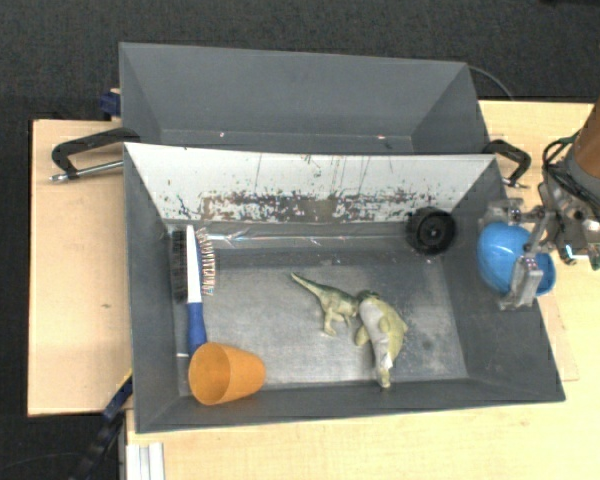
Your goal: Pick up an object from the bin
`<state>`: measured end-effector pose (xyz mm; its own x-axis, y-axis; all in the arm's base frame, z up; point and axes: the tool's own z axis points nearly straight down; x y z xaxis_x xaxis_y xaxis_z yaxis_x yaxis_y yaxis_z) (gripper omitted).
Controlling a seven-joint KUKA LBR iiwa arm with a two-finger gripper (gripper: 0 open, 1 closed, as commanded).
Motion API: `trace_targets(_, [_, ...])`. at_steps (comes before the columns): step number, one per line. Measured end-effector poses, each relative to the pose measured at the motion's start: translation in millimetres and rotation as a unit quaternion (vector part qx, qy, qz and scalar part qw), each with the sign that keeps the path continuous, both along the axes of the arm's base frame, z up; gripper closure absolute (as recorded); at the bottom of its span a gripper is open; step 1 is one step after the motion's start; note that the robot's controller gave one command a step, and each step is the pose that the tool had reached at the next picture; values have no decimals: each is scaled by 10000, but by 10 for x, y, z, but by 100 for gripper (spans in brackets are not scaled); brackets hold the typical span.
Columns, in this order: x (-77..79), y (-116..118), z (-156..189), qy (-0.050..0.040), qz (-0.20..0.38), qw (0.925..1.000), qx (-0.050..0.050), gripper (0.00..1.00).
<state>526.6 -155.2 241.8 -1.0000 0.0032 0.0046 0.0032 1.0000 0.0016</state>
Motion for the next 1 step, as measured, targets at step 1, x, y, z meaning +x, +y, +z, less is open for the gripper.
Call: trace_targets(1, [-94, 1600, -826, -16, 1963, 9805, 17, 0])
